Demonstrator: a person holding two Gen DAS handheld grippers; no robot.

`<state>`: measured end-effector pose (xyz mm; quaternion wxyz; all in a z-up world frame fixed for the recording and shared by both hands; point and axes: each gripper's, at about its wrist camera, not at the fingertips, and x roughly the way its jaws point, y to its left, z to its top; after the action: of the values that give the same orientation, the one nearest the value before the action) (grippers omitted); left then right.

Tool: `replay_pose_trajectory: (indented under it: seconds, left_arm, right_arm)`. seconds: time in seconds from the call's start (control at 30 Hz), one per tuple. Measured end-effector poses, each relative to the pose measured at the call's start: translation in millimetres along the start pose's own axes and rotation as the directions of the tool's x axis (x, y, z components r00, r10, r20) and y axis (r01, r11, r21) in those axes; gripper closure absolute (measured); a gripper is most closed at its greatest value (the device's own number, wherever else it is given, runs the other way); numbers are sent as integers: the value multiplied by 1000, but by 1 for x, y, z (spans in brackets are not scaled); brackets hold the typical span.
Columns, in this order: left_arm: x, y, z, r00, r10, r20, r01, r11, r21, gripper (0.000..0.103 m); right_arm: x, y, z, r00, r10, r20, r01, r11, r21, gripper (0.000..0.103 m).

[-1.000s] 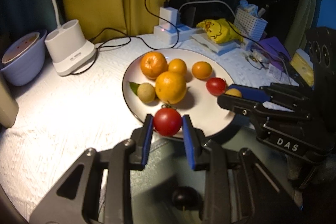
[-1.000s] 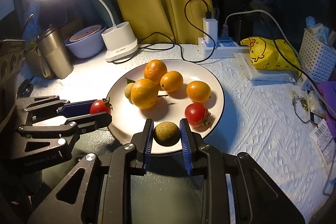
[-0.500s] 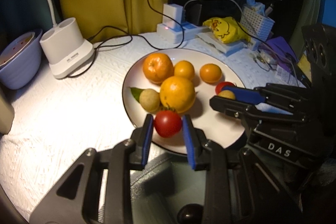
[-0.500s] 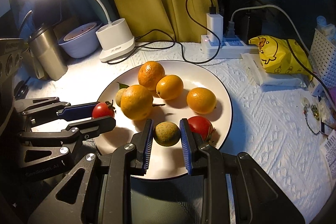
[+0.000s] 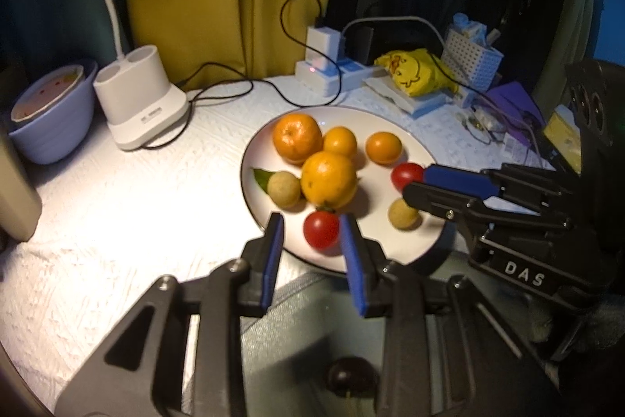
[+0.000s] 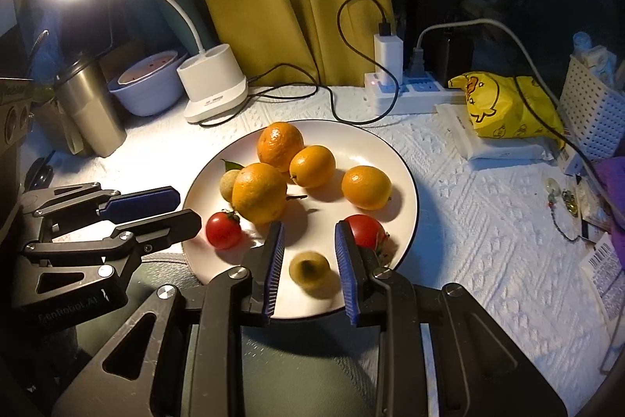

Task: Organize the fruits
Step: 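Set both fruits among the oranges on the plate and open both tools, then move both open tools back over the grey tray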

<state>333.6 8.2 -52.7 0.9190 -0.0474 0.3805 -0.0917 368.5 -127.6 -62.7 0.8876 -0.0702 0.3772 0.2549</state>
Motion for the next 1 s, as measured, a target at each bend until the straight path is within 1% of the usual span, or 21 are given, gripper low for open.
replay_pose_trajectory:
  seconds: [0.1,0.17,0.27,1.0]
  left_arm:
    - [-11,0,-3,1000,-1,12,1,1000,0,70]
    - [-19,-1,-5,1000,-1,22,1,1000,-2,65]
    - [-30,0,-8,999,-3,35,3,1000,-9,62]
    - [-94,11,-42,996,13,84,-10,999,-34,61]
  right_arm:
    - [-9,6,-3,1000,-3,5,3,1000,-2,75]
    - [-14,9,-5,1000,-3,8,3,1000,-3,74]
    - [-22,16,-8,1000,-5,11,5,1000,-7,74]
    - [-68,58,-33,999,-23,31,24,999,-36,74]
